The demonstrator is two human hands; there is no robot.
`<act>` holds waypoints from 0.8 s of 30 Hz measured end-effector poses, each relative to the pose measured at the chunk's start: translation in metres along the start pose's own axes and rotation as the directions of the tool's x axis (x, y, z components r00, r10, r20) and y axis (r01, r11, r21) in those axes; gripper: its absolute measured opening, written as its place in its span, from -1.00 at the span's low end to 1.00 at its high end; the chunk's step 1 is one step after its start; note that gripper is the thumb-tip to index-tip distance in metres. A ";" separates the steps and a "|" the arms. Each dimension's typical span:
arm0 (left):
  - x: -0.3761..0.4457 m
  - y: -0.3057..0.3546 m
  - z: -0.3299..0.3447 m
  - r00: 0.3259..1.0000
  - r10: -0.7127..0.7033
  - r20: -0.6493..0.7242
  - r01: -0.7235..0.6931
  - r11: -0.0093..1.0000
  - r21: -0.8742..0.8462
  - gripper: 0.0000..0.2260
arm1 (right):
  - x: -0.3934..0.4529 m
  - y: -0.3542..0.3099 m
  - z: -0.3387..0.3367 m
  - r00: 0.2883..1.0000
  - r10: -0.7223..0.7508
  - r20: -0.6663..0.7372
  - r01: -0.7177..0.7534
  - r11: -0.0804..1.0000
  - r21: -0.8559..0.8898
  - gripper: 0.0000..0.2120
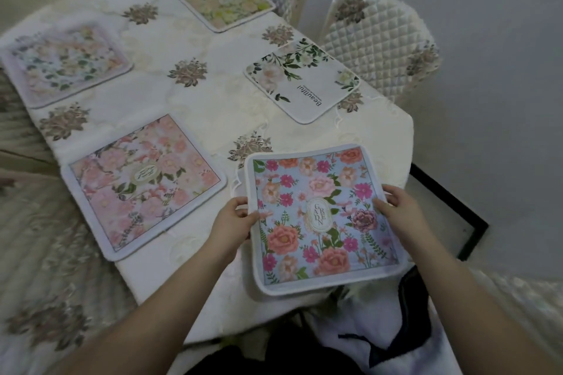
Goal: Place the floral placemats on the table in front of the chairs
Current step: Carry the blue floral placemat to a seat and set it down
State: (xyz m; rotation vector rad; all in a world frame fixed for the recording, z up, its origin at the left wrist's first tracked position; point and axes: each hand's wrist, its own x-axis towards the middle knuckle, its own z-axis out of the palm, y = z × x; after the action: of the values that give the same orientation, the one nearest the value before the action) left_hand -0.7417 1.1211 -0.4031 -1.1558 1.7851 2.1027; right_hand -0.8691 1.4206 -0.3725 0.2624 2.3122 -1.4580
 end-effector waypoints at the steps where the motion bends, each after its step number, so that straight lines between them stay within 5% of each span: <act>1: 0.002 -0.003 0.005 1.000 -0.010 -0.024 0.010 1.000 -0.008 -0.63 | 0.012 0.001 0.000 1.000 -0.006 0.013 0.006 1.000 -0.024 -0.69; 13: 0.012 -0.030 0.024 0.977 -0.051 -0.207 0.034 0.996 -0.084 -0.78 | 0.111 -0.019 0.022 0.981 -0.120 0.150 0.151 0.965 -0.213 -0.72; 24: 0.010 -0.048 0.025 0.953 -0.079 -0.294 0.090 0.996 0.024 -0.85 | 0.134 -0.013 0.039 0.962 -0.175 0.211 0.236 0.922 -0.309 -0.69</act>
State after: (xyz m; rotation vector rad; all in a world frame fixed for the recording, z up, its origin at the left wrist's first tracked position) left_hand -0.7327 1.1529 -0.4463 -1.5737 1.8439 1.9236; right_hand -0.9864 1.3731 -0.4333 -0.2074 2.4394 -1.0985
